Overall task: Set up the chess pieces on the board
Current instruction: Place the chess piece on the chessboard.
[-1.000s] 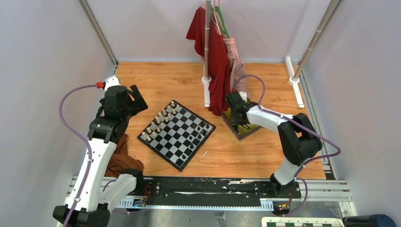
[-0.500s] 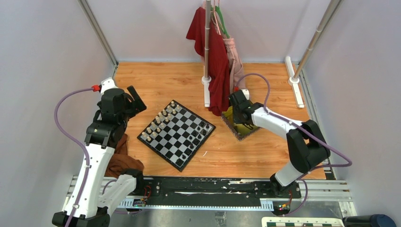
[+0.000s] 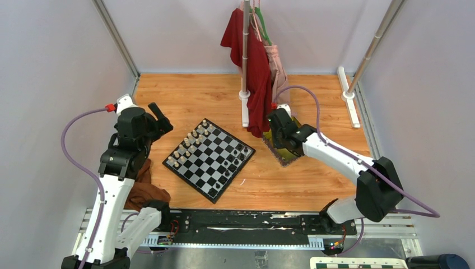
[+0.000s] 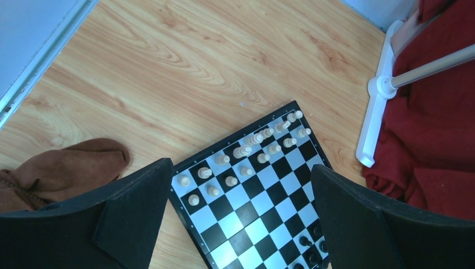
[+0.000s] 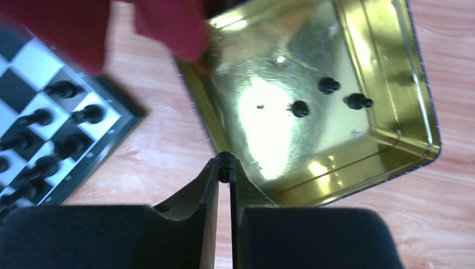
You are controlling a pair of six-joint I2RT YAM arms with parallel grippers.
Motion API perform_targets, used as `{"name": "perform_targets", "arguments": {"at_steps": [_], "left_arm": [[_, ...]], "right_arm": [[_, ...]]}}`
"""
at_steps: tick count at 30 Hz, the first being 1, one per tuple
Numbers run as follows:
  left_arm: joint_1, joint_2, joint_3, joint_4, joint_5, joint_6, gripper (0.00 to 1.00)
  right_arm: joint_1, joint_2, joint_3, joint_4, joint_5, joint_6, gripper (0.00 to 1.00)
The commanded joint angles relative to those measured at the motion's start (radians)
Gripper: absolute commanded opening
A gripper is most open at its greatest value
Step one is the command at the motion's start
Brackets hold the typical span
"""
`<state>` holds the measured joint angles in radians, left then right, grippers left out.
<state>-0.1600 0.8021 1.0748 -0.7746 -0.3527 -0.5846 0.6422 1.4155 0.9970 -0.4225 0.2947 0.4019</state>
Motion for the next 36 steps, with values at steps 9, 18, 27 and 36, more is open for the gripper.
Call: {"name": "perform_targets", "arguments": {"at_steps": [9,18,27,36], "left_arm": [[0.008,-0.045,0.007,-0.021,0.01,-0.043,1.0],[0.008,-0.064,0.018,-0.029,0.012,-0.075,1.0],[0.008,-0.038,0.086,-0.054,0.008,-0.069,1.0],[0.008,-0.023,0.118,-0.063,0.002,-0.046,1.0]], "right_arm": [[0.331,-0.025,0.178,-0.135,0.036,-0.085,0.0],[0.527,0.059,0.272,-0.118,-0.01,-0.117,0.0],[0.645,0.2,0.37,-0.105,-0.079,-0.152,0.0],[0.707,0.319,0.45,-0.107,-0.123,-0.179,0.0]]}}
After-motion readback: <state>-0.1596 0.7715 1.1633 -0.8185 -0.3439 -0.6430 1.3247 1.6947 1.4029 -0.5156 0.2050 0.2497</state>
